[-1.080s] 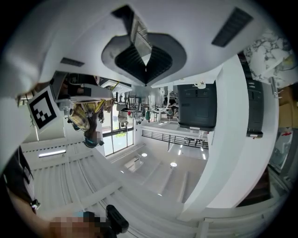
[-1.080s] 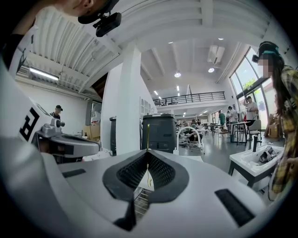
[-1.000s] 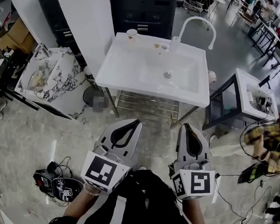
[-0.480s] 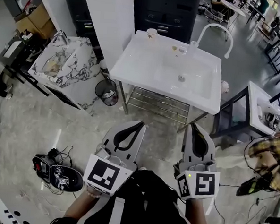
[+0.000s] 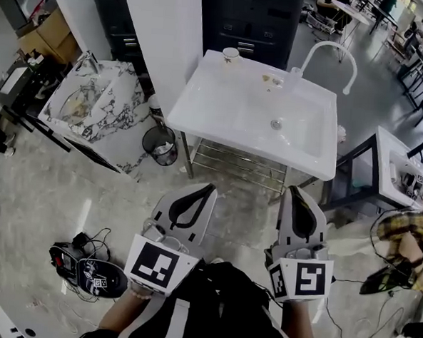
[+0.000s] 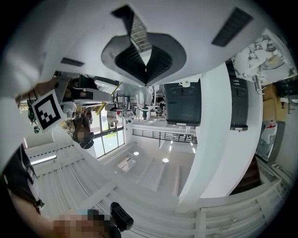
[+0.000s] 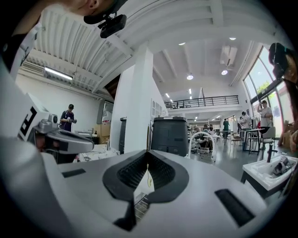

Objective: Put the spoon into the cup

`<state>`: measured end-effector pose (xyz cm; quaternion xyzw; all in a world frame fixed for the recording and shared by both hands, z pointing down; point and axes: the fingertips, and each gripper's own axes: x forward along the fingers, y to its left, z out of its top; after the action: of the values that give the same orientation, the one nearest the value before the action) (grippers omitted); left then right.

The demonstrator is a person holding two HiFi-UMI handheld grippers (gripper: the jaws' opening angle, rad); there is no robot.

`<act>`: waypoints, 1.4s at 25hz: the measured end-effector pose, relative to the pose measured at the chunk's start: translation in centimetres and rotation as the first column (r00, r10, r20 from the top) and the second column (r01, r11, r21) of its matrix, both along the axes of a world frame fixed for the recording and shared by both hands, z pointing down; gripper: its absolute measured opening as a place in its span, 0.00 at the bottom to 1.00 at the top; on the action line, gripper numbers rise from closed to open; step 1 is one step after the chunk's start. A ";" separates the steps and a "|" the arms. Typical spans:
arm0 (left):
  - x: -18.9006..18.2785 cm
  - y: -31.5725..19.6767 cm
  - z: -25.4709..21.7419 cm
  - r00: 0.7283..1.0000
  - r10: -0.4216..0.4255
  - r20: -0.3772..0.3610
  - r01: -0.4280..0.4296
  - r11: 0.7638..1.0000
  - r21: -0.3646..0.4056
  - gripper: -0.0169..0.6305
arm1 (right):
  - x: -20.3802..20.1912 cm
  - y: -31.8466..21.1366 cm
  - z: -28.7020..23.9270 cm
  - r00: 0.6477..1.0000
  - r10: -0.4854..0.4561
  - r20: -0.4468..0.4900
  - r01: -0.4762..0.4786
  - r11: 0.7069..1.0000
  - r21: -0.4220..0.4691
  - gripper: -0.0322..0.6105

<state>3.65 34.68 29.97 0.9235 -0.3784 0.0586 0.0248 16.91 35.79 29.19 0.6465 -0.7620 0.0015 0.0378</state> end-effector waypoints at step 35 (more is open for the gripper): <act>-14.5 -19.8 -0.3 0.980 0.198 0.003 -0.198 0.980 -0.011 0.03 | -15.7 -17.0 -0.8 0.981 0.191 0.027 -0.191 0.982 -0.005 0.06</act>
<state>-10.82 14.91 29.64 0.9562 -0.2844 0.0645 0.0229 1.24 18.74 28.36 0.7166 -0.6967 0.0148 0.0276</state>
